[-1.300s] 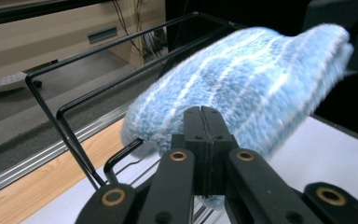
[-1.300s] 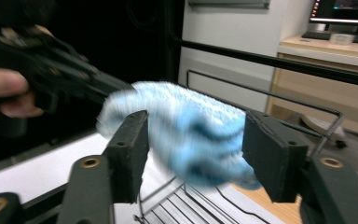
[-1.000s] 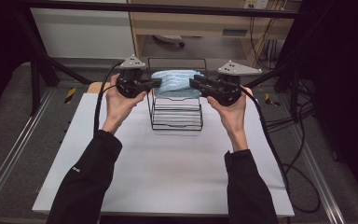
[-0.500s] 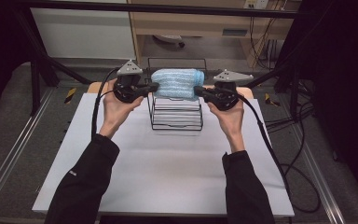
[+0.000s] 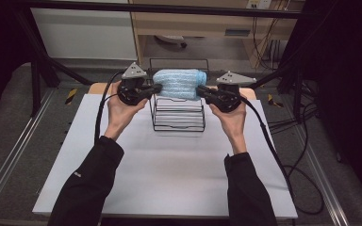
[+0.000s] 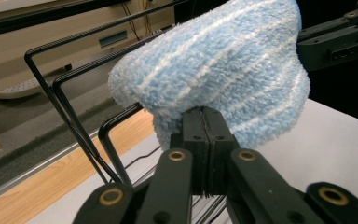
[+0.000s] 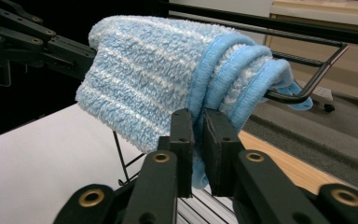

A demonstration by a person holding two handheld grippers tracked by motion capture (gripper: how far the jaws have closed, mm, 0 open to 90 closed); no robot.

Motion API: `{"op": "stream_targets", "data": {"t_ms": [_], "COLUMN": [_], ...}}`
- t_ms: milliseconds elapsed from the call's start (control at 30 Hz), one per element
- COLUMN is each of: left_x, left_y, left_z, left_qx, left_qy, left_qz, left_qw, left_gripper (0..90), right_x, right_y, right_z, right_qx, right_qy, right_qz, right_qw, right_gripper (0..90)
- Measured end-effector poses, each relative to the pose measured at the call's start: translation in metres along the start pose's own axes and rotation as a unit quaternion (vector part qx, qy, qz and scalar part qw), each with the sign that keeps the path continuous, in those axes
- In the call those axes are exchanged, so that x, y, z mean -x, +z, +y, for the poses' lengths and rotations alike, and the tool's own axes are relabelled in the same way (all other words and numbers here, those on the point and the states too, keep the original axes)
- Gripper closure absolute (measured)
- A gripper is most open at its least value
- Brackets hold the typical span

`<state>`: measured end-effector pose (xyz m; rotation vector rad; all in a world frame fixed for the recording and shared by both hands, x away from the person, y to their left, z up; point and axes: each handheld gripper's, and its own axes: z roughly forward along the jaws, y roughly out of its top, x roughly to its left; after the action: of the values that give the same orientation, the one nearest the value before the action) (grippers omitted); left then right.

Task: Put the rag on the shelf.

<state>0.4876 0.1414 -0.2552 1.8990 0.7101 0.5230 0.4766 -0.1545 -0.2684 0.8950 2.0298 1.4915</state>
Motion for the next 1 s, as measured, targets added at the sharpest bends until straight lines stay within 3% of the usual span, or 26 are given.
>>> {"op": "stream_targets", "data": {"t_ms": [300,667,1000], "left_x": [0.003,0.000,-0.003], "left_y": [-0.013,-0.023,-0.030], "left_z": [0.006,0.013,0.014], "left_qx": [0.018,0.016,0.018], "left_qy": [-0.004,-0.019,-0.022], "left_qz": [0.006,0.019,0.032], "left_qw": [0.9998,0.9995,0.9991], "left_gripper": [78.7,59.1,45.6], "right_x": [-0.002,-0.002,-0.002], "right_y": [-0.016,-0.022,-0.028], "right_z": [0.008,0.014,0.020], "right_qx": [0.017,0.022,0.032], "right_qy": [0.001,0.005,0.010], "right_qz": [0.001,-0.005,0.001], "right_qw": [0.9998,0.9997,0.9994], "right_gripper": [71.7,58.3,51.9]}}
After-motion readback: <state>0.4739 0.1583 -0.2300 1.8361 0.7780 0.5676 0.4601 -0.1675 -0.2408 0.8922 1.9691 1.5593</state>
